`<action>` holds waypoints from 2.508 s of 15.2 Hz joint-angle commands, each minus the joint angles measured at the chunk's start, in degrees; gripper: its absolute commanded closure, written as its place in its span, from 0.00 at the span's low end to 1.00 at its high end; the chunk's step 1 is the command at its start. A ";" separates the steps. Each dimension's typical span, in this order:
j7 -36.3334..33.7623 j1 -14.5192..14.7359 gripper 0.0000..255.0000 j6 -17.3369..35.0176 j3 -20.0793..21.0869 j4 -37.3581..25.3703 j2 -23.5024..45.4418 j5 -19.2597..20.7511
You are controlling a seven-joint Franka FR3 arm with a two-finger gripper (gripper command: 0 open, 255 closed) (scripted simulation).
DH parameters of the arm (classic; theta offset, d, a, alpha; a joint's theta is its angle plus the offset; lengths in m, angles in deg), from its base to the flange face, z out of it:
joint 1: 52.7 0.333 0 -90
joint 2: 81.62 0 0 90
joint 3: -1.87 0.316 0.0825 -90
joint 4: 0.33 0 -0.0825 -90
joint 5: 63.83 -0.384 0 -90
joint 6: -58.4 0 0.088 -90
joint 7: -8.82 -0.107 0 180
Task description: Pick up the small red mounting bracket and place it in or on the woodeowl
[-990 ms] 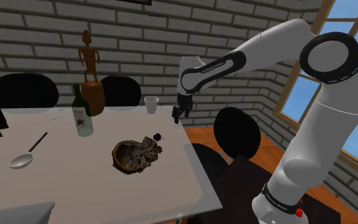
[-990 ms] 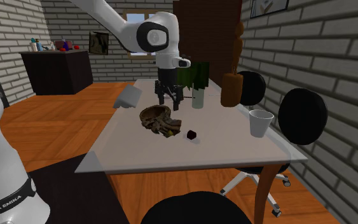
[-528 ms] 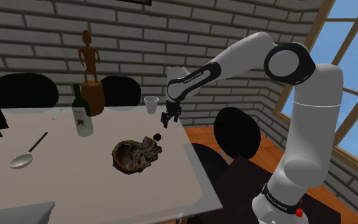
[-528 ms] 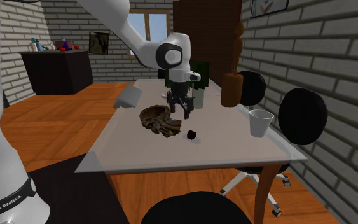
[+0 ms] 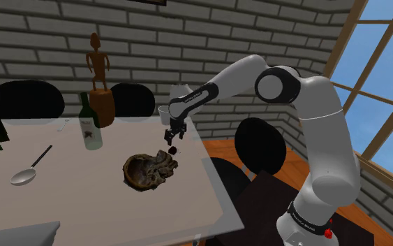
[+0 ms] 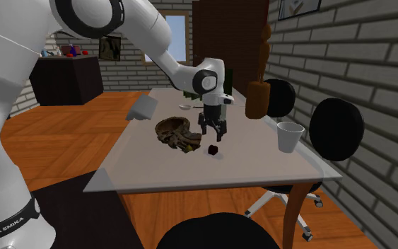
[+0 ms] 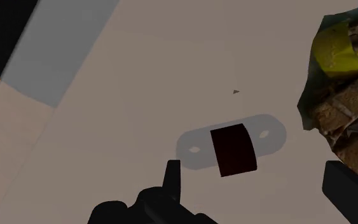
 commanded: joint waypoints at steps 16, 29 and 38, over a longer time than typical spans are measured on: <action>-0.30 0.30 1.00 3.76 -0.16 -1.61 5.33 0.22; -0.26 0.25 1.00 1.80 -0.08 -1.47 3.23 0.13; -0.16 0.14 1.00 -2.98 0.08 -2.01 -1.02 -0.07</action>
